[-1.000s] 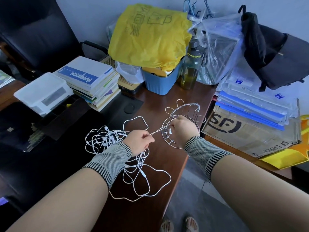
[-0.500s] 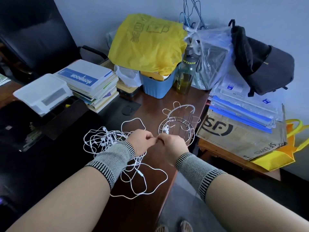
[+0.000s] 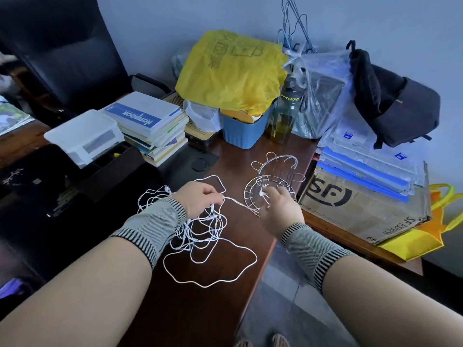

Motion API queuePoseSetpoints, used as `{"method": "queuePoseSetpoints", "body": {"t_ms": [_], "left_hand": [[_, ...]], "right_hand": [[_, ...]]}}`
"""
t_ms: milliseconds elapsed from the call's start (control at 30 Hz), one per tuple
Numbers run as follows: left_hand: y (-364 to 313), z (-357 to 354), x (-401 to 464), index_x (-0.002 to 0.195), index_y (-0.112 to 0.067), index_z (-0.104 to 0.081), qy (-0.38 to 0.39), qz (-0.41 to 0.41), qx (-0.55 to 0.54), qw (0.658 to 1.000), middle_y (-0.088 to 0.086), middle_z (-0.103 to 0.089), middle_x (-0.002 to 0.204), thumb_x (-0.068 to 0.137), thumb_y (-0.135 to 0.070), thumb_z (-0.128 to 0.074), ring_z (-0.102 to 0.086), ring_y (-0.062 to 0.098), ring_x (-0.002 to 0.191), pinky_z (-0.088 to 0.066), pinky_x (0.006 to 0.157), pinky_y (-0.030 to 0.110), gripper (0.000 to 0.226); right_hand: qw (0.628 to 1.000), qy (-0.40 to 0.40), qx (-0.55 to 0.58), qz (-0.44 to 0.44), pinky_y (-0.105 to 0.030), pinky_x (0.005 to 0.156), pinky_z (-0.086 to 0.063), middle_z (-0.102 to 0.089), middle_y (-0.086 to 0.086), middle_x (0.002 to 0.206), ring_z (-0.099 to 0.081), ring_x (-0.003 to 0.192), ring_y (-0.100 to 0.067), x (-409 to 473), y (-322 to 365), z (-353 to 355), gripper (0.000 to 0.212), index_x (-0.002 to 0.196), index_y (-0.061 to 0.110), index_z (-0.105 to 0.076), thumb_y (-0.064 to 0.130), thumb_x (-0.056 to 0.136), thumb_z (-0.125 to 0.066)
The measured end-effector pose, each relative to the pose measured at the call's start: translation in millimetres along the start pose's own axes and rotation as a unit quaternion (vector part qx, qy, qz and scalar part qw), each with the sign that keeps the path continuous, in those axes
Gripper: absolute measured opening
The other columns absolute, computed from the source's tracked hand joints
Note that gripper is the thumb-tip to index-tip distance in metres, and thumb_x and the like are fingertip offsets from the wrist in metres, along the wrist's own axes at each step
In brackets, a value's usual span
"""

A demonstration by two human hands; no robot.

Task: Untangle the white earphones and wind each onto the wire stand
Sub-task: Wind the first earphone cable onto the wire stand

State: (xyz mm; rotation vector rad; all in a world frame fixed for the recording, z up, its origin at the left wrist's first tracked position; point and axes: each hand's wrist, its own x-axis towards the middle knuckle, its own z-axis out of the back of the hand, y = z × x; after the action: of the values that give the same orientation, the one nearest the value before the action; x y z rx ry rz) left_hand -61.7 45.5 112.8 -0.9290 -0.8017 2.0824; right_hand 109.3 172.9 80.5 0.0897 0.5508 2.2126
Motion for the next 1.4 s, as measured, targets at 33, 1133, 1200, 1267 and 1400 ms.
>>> {"method": "queuePoseSetpoints", "body": {"t_ms": [33, 1133, 1200, 1267, 1400], "left_hand": [[-5, -7, 1, 0.071, -0.014, -0.071, 0.006, -0.014, 0.009, 1.0, -0.012, -0.04, 0.041, 0.087, -0.031, -0.067, -0.034, 0.005, 0.038, -0.03, 0.045, 0.021, 0.024], [-18, 25, -17, 0.082, -0.021, -0.073, -0.014, -0.019, 0.131, 0.991, -0.013, -0.06, 0.058, 0.088, -0.033, -0.069, -0.051, 0.0, 0.049, -0.038, 0.048, 0.012, 0.014], [-18, 50, -21, 0.086, -0.024, -0.071, -0.045, -0.008, 0.131, 0.99, -0.003, -0.07, 0.079, 0.089, -0.032, -0.068, -0.061, 0.013, 0.07, -0.044, 0.057, 0.018, 0.008], [-30, 74, -25, 0.092, -0.023, -0.069, -0.149, -0.029, 0.086, 0.985, -0.008, -0.066, 0.085, 0.089, -0.029, -0.069, -0.057, 0.009, 0.079, -0.044, 0.072, 0.025, 0.007], [-36, 87, -19, 0.093, -0.021, -0.071, -0.22, -0.048, 0.042, 0.973, -0.007, -0.067, 0.086, 0.087, -0.03, -0.071, -0.057, 0.009, 0.078, -0.046, 0.085, 0.029, 0.011]], "right_hand": [[0.998, -0.014, 0.027, 0.046, -0.033, 0.09, -0.048, -0.043, 0.0, 0.138, -0.061, 0.102, -0.023, -5, 9, 1, 0.048, 0.14, 0.023, -0.044, 0.021, 0.092, -0.052], [0.996, 0.028, 0.07, 0.047, -0.023, 0.062, -0.034, -0.052, 0.004, 0.066, -0.053, 0.07, -0.019, -12, 37, 18, 0.024, 0.082, 0.019, -0.065, 0.026, 0.099, -0.049], [0.997, -0.016, 0.071, 0.027, -0.025, 0.064, -0.033, -0.049, 0.005, 0.064, -0.052, 0.072, -0.022, -9, 25, 18, 0.032, 0.066, 0.022, -0.049, 0.026, 0.098, -0.049], [0.993, -0.061, 0.091, 0.036, -0.029, 0.066, -0.036, -0.054, 0.0, 0.069, -0.053, 0.073, -0.024, -7, 27, 18, 0.029, 0.069, 0.022, -0.051, 0.027, 0.097, -0.048], [0.991, -0.087, 0.101, 0.021, -0.028, 0.064, -0.037, -0.058, -0.002, 0.07, -0.054, 0.071, -0.024, -2, 40, 22, 0.027, 0.078, 0.017, -0.06, 0.028, 0.098, -0.046]]}}
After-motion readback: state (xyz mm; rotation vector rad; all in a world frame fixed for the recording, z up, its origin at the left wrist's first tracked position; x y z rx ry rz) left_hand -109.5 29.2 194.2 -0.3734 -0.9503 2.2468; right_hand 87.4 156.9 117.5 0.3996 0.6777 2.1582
